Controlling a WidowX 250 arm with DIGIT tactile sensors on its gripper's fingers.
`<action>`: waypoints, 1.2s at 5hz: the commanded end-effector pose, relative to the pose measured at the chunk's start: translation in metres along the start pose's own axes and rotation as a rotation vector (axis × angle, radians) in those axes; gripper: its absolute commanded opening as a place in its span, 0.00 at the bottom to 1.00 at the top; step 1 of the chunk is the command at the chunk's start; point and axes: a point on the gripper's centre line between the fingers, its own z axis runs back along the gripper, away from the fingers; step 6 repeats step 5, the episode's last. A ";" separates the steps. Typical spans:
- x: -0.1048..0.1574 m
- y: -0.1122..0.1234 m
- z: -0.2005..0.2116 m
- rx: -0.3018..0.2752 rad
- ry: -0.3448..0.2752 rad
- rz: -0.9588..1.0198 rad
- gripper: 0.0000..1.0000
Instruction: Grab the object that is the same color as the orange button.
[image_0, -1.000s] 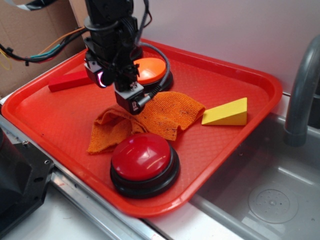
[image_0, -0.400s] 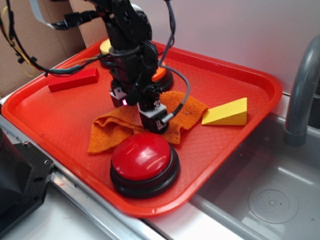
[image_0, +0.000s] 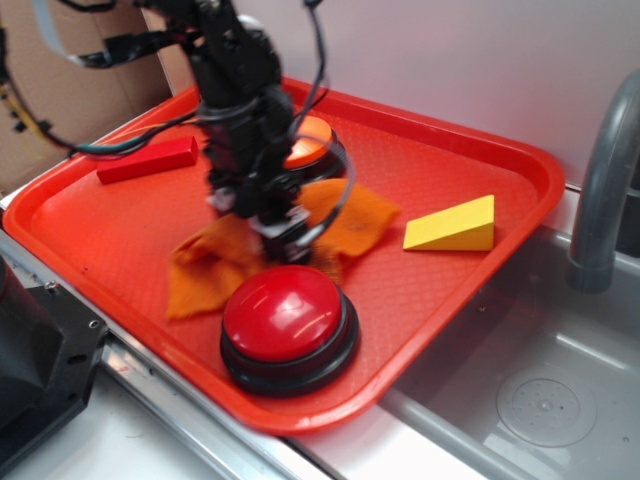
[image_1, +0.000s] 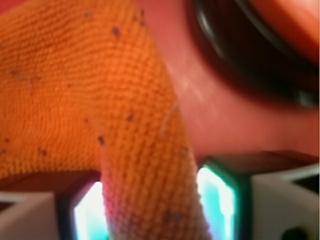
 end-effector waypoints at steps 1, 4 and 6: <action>-0.013 0.002 0.075 0.287 0.025 -0.083 0.00; -0.073 0.040 0.203 0.379 -0.006 0.130 0.00; -0.069 0.046 0.210 0.387 0.018 0.120 0.00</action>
